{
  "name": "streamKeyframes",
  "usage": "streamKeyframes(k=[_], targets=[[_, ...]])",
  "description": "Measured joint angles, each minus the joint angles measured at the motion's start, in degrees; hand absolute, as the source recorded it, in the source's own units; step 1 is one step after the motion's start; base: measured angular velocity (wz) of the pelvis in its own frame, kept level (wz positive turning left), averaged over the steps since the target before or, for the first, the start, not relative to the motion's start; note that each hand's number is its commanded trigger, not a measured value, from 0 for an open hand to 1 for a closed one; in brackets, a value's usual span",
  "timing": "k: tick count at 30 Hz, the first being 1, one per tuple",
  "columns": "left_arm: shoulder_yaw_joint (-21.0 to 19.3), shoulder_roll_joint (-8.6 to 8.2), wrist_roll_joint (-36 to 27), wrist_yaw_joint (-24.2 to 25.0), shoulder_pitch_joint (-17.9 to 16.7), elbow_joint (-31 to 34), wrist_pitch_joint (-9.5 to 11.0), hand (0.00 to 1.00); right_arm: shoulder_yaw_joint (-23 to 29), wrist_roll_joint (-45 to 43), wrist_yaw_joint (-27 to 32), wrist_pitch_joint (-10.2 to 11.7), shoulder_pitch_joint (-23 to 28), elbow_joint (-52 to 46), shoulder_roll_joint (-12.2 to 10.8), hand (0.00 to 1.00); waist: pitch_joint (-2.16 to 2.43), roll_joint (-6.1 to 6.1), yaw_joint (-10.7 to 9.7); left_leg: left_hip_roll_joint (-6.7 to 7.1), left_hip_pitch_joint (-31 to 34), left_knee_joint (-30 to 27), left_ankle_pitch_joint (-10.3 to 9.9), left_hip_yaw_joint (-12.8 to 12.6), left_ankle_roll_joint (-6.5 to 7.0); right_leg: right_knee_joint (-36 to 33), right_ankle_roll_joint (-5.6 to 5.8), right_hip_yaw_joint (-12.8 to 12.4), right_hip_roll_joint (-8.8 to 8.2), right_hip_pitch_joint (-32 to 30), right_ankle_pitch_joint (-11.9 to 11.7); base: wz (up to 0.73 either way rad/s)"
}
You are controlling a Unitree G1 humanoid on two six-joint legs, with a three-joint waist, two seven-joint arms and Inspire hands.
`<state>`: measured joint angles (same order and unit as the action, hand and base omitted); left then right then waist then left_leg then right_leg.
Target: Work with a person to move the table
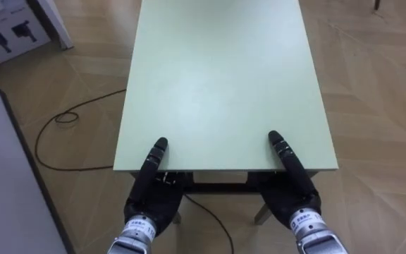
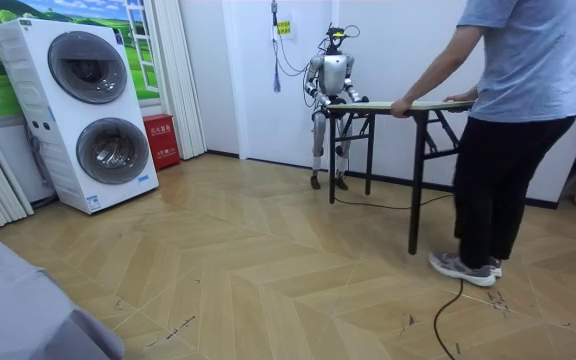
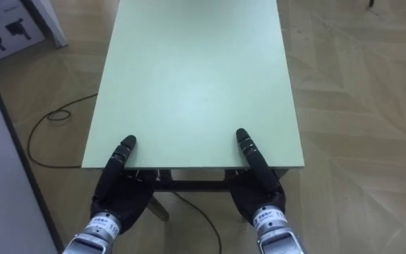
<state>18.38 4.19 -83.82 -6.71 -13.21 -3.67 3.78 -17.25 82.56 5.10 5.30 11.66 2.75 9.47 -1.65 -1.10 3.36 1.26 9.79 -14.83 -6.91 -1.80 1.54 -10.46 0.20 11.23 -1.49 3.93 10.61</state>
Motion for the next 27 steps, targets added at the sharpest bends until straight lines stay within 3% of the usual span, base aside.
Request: streamKeyframes(k=[7,9,11,12,13,14,15,20,23,27], targets=[[0.4,-0.48,1.4,0.0,0.1,0.3,1.2,1.00,0.0,-0.3,0.0,0.0,-0.1,-0.1,-0.1,1.00,0.09,-0.16,0.1,0.39,1.3,-0.6,0.4,-1.0,0.68,-0.9,0.07,-0.1,-0.17,0.0,0.1,0.27],[0.4,-0.40,1.4,0.0,0.1,0.3,1.2,1.00,0.0,-0.3,0.0,0.0,0.0,-0.1,-0.1,1.00,0.08,-0.22,0.2,0.43,1.3,-0.6,0.6,-1.0,0.95,-4.2,1.02,0.1,-0.43,-1.2,0.6,0.26],[0.5,-0.34,1.4,0.0,0.1,0.4,1.2,1.00,0.1,-0.2,0.0,0.0,0.2,-0.1,-0.1,1.00,0.00,-0.56,0.1,-0.04,0.9,-0.6,0.6,0.7,1.19,-9.9,1.64,-0.6,-0.59,-4.0,1.5,0.34],[0.6,-0.12,1.1,0.0,0.1,0.4,1.4,1.00,0.1,-0.3,0.0,0.0,0.2,-0.1,-0.1,1.00,0.04,-0.59,0.0,0.25,0.9,-0.9,0.5,2.2,1.38,-10.5,1.56,-3.1,-0.61,-5.2,3.4,0.36],[0.6,-0.11,0.6,0.0,0.3,0.4,1.5,1.00,0.2,-0.8,0.0,0.0,-0.1,-0.1,-0.2,1.00,0.06,-0.54,0.0,1.06,1.4,-1.2,0.5,2.7,1.39,-7.0,0.72,-5.2,-0.71,-6.8,4.1,0.36],[0.6,-0.10,0.4,0.0,0.3,0.4,1.5,1.00,0.2,-1.2,0.0,0.0,-0.2,-0.1,-0.5,1.00,0.04,-0.45,0.0,1.76,1.7,-1.4,0.5,2.9,1.41,-5.5,0.67,-5.9,-0.95,-7.8,3.6,0.53],[0.8,-0.18,0.0,-0.5,0.0,0.2,1.5,1.00,0.2,-1.6,0.2,0.0,0.0,-0.1,-0.3,1.00,0.12,-0.89,-0.7,2.66,1.7,-1.6,0.5,3.6,1.42,-6.5,-0.93,-5.2,-1.53,-8.1,4.0,0.56],[1.2,0.68,-0.7,-0.5,-0.5,0.3,1.6,1.00,-0.2,-1.5,0.6,-0.1,-0.1,-0.1,0.1,1.00,0.14,-0.98,-0.6,2.14,1.5,-1.3,0.8,2.0,1.04,-4.7,-1.63,-2.1,-0.99,-5.7,3.8,0.45],[1.3,0.73,-0.7,-0.5,-0.5,0.3,1.6,1.00,-0.2,-1.5,0.6,-0.2,-0.1,-0.1,0.2,1.00,0.16,-0.87,0.2,2.14,1.2,-1.2,0.8,2.0,1.04,-3.4,-1.76,-3.4,-0.63,-4.4,3.7,0.20],[1.4,0.94,-0.8,-0.5,-0.6,0.3,1.7,1.00,-0.4,-1.5,0.6,-0.2,0.0,0.0,0.3,1.00,0.11,-0.53,0.1,2.28,0.7,-1.0,0.8,2.0,1.10,-2.9,-1.73,-2.6,-0.59,-2.6,3.6,0.27]])
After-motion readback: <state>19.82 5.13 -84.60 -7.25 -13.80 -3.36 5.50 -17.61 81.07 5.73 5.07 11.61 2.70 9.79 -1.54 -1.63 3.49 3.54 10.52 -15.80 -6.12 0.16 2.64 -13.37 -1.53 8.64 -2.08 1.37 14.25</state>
